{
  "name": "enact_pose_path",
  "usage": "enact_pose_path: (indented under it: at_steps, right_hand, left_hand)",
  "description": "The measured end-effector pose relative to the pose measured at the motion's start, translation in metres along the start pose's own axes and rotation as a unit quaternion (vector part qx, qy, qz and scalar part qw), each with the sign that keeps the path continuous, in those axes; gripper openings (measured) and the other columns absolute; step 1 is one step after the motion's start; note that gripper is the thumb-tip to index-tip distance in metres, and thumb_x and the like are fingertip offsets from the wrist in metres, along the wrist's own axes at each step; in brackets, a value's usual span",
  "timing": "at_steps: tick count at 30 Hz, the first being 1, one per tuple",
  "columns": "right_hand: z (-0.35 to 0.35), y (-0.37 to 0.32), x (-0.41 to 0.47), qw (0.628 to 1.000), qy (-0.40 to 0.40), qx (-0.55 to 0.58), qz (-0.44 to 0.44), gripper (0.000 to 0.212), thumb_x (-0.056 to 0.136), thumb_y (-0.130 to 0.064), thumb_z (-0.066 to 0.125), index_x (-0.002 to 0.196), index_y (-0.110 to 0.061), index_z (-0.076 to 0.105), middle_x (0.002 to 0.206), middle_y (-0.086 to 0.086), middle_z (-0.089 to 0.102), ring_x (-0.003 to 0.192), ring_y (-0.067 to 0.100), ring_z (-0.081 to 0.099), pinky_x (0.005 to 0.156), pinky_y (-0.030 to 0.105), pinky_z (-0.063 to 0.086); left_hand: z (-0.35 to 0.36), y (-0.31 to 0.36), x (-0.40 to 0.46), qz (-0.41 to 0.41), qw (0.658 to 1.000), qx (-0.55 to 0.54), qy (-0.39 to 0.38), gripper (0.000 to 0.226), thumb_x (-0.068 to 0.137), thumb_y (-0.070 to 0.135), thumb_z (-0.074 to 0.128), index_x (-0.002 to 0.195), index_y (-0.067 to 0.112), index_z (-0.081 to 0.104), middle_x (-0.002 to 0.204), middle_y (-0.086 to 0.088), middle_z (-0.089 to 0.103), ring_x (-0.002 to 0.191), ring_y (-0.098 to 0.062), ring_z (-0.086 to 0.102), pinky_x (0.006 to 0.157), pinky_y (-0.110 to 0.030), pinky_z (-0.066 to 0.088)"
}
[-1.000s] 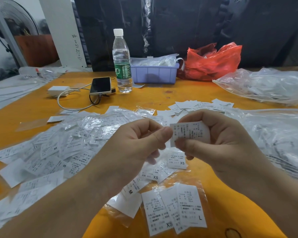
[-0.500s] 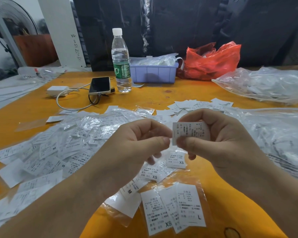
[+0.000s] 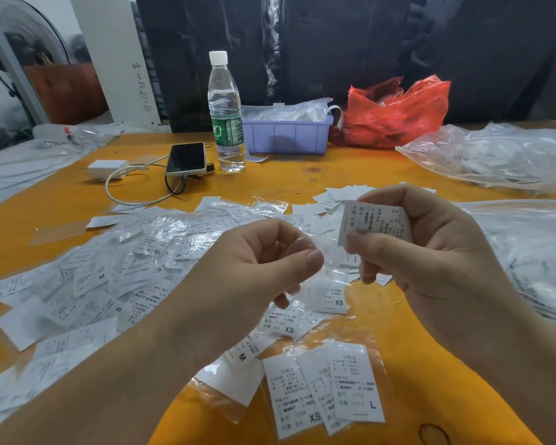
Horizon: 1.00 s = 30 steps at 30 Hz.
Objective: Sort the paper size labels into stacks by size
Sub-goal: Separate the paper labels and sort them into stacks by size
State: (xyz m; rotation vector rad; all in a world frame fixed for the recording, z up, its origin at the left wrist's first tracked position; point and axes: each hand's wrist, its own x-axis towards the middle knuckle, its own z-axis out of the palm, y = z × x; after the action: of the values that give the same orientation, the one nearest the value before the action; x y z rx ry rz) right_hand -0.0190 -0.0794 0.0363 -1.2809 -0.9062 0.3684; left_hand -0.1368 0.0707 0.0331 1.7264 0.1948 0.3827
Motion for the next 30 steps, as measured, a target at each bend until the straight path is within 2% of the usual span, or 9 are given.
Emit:
enact_pose_path:
  at_steps: [2, 4, 8, 10, 16, 19, 21, 25, 30]
  right_hand:
    - [-0.0015, -0.0008, 0.0011, 1.000, 0.022, 0.010, 0.002, 0.028, 0.062, -0.006, 0.083, 0.082, -0.018, 0.068, 0.071, 0.001, 0.065, 0.054, 0.014, 0.055, 0.049, 0.022, 0.048]
    - [-0.0024, -0.0011, 0.0021, 0.999, 0.031, 0.018, 0.016, 0.027, 0.061, -0.012, 0.075, 0.086, -0.015, 0.067, 0.071, 0.001, 0.065, 0.053, 0.013, 0.056, 0.048, 0.022, 0.049]
    - [-0.0022, 0.0022, 0.0025, 0.998, -0.012, 0.011, 0.058, 0.040, 0.057, -0.004, 0.087, 0.091, -0.016, 0.069, 0.078, 0.006, 0.064, 0.059, 0.014, 0.058, 0.051, 0.025, 0.051]
    - [-0.0015, 0.0020, 0.0026, 0.997, -0.032, 0.022, 0.067, 0.035, 0.059, -0.007, 0.080, 0.090, -0.020, 0.071, 0.079, 0.006, 0.064, 0.060, 0.016, 0.057, 0.051, 0.025, 0.052]
    - [-0.0009, -0.0008, 0.0039, 0.993, -0.085, 0.017, 0.082, 0.029, 0.058, -0.008, 0.085, 0.083, -0.016, 0.073, 0.077, 0.006, 0.065, 0.063, 0.019, 0.058, 0.051, 0.025, 0.052]
    - [-0.0006, -0.0008, 0.0032, 0.989, -0.117, 0.007, 0.092, 0.024, 0.062, -0.002, 0.085, 0.080, -0.005, 0.070, 0.074, 0.009, 0.064, 0.060, 0.016, 0.057, 0.051, 0.025, 0.051]
    - [-0.0004, -0.0003, 0.0032, 0.985, -0.137, -0.006, 0.103, 0.022, 0.064, 0.000, 0.083, 0.080, 0.000, 0.068, 0.071, 0.008, 0.063, 0.059, 0.015, 0.057, 0.052, 0.026, 0.050]
    - [-0.0012, 0.0014, 0.0040, 0.978, -0.159, -0.031, 0.134, 0.009, 0.068, -0.009, 0.071, 0.077, -0.007, 0.073, 0.067, 0.007, 0.067, 0.059, 0.015, 0.059, 0.055, 0.022, 0.050]
    - [-0.0030, 0.0038, 0.0058, 0.970, -0.173, -0.046, 0.165, 0.013, 0.068, -0.015, 0.071, 0.077, -0.005, 0.073, 0.064, 0.007, 0.066, 0.056, 0.014, 0.058, 0.053, 0.022, 0.050]
  left_hand:
    - [-0.0005, -0.0006, -0.0002, 0.002, 1.000, 0.008, -0.003, 0.012, 0.067, 0.035, 0.073, 0.075, 0.026, 0.072, 0.065, 0.006, 0.064, 0.060, -0.010, 0.060, 0.056, -0.020, 0.051]
    - [-0.0002, -0.0014, 0.0000, 0.006, 1.000, 0.017, -0.005, 0.010, 0.071, 0.035, 0.078, 0.075, 0.027, 0.072, 0.065, 0.008, 0.064, 0.061, -0.009, 0.060, 0.056, -0.020, 0.050]
    - [-0.0003, -0.0028, 0.0005, 0.009, 1.000, 0.030, 0.000, 0.006, 0.071, 0.032, 0.072, 0.076, 0.028, 0.072, 0.064, 0.010, 0.063, 0.060, -0.007, 0.059, 0.056, -0.019, 0.048]
    - [-0.0007, -0.0024, 0.0004, 0.009, 1.000, 0.028, 0.001, 0.006, 0.071, 0.032, 0.071, 0.076, 0.028, 0.071, 0.063, 0.010, 0.062, 0.058, -0.006, 0.057, 0.055, -0.018, 0.048]
    - [-0.0012, -0.0017, 0.0003, 0.007, 1.000, 0.015, 0.004, 0.005, 0.073, 0.031, 0.071, 0.075, 0.026, 0.071, 0.065, 0.010, 0.064, 0.057, -0.006, 0.056, 0.055, -0.018, 0.048]
    - [-0.0023, -0.0013, -0.0003, 0.010, 1.000, 0.010, 0.003, 0.006, 0.079, 0.028, 0.075, 0.079, 0.023, 0.073, 0.069, 0.007, 0.067, 0.061, -0.009, 0.059, 0.058, -0.020, 0.052]
    - [-0.0023, -0.0007, -0.0011, 0.010, 1.000, 0.002, 0.007, 0.011, 0.073, 0.029, 0.070, 0.081, 0.022, 0.073, 0.072, 0.002, 0.069, 0.062, -0.010, 0.061, 0.058, -0.021, 0.054]
    - [-0.0021, -0.0003, -0.0010, 0.008, 1.000, 0.009, 0.007, 0.014, 0.073, 0.034, 0.072, 0.083, 0.024, 0.074, 0.076, 0.000, 0.071, 0.064, -0.010, 0.061, 0.059, -0.022, 0.054]
    - [-0.0027, -0.0022, -0.0004, 0.013, 0.999, 0.034, -0.012, 0.011, 0.076, 0.033, 0.067, 0.084, 0.029, 0.073, 0.079, 0.002, 0.071, 0.066, -0.008, 0.062, 0.060, -0.021, 0.052]
